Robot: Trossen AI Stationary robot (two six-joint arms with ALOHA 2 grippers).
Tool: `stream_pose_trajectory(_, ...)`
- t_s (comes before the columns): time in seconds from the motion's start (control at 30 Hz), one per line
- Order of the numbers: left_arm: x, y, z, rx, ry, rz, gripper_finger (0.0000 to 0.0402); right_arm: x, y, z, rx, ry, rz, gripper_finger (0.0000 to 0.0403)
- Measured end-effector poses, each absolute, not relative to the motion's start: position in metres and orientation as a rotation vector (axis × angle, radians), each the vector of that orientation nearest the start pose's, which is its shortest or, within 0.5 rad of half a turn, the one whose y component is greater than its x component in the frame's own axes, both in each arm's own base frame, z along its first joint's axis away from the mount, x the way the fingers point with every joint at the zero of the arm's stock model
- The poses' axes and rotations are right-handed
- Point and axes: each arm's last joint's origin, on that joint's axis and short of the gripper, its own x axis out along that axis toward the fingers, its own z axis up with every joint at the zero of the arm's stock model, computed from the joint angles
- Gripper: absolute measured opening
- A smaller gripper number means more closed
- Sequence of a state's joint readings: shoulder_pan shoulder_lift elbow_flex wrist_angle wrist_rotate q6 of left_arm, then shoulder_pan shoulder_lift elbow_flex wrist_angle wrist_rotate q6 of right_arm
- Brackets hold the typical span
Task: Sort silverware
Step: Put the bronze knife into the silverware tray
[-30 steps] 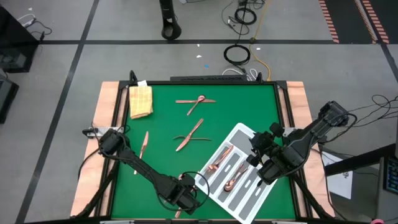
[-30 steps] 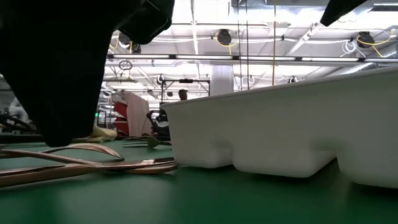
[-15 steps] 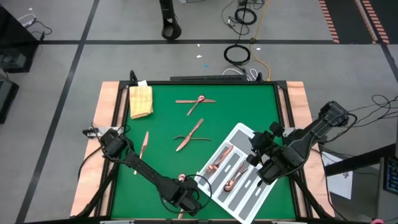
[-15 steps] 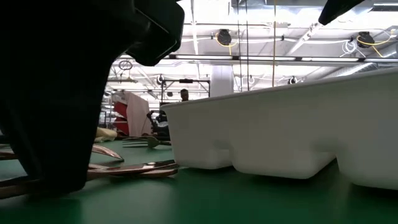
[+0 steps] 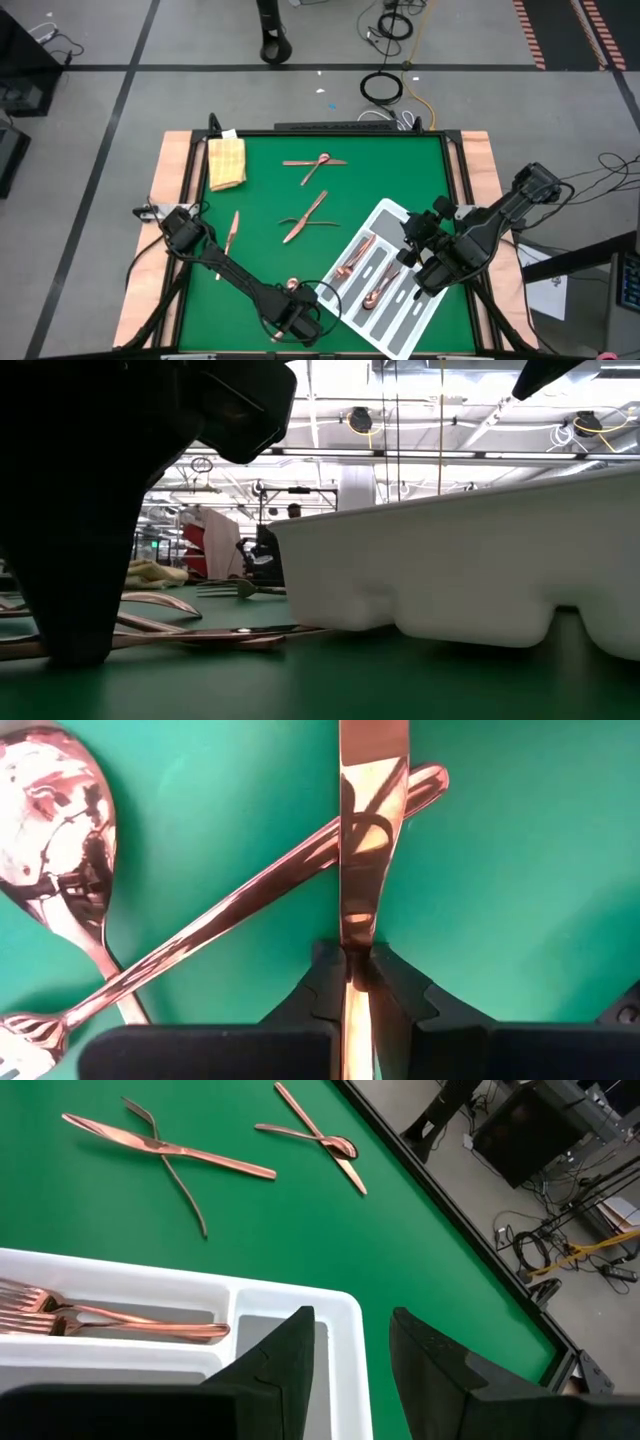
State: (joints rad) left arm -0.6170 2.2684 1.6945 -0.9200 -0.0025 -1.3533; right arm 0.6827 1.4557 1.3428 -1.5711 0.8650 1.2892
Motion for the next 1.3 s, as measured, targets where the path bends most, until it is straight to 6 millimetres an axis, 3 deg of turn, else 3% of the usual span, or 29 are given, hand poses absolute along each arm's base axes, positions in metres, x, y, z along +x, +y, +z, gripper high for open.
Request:
stream_pose_trajectory(0.4,0.357,-0.250,0.152,-0.563,1.427,0.657,0.0001,0.192,0.128,0.312,-0.039,0.822,-0.779,0.0121)
stream_pose_trajectory(0.8,0.358,-0.251,0.160,-0.567,1.388,0.652,0.0001,0.193,0.128,0.312,-0.072,0.835,-0.761,0.0121)
stream_pose_trajectory(1.17,0.346,-0.242,0.193,-0.521,1.326,0.712,0.0001,0.202,0.131,0.311,-0.078,0.820,-0.707,0.0121)
stream_pose_trajectory(1.3,0.342,-0.240,0.209,-0.533,1.296,0.679,0.0001,0.211,0.137,0.311,-0.163,0.845,-0.570,0.0125)
